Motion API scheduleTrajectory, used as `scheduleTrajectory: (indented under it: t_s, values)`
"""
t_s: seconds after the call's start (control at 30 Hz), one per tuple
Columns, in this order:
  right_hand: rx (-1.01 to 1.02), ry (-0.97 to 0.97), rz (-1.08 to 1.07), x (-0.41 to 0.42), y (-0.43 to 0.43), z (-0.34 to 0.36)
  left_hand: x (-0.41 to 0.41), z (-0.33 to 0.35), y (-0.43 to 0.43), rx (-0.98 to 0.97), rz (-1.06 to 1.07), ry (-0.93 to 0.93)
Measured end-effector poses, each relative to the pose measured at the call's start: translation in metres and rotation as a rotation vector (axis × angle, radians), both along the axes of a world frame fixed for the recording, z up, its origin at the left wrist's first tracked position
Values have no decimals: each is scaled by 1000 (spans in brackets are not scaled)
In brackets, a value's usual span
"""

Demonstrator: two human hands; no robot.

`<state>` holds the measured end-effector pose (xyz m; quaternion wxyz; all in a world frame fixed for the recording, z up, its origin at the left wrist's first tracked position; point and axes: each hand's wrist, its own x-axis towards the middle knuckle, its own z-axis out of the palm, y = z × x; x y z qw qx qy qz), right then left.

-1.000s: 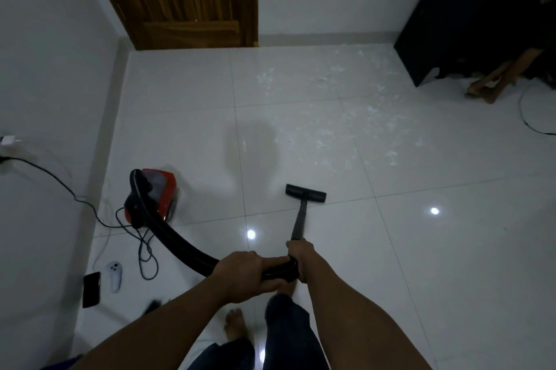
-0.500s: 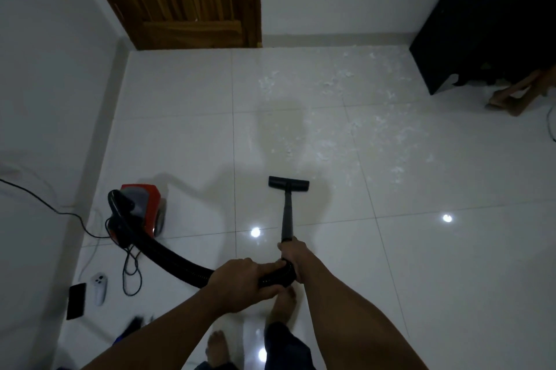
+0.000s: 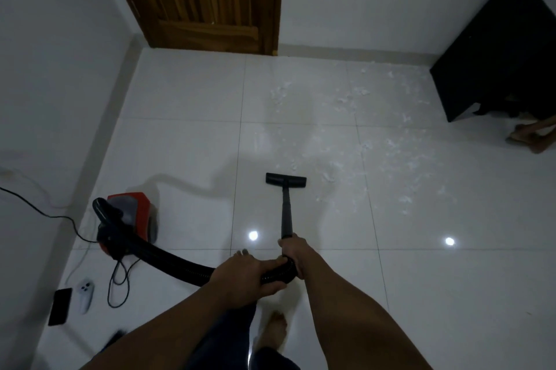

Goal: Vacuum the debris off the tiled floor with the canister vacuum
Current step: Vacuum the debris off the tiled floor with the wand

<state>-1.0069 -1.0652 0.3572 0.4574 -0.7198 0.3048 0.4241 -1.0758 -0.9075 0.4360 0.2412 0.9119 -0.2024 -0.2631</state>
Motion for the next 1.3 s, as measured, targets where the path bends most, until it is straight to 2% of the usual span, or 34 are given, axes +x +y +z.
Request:
scheduleTrajectory:
  t_s: [0.3, 0.67, 1.03, 1.23, 1.3]
  values:
    - [12, -14, -63, 114, 45, -19, 112, -9, 42, 8, 38, 42]
    - [-15, -8, -12, 234, 115, -24, 232, 10, 104, 118, 2, -10]
    - [-109, -32, 70, 308, 121, -23, 305, 6, 112, 136, -23, 52]
    - [-80, -33, 47, 361, 116, -27, 358, 6, 109, 164, 23, 87]
    - [3, -54, -10, 383, 114, -30, 383, 6, 108, 166, 36, 107]
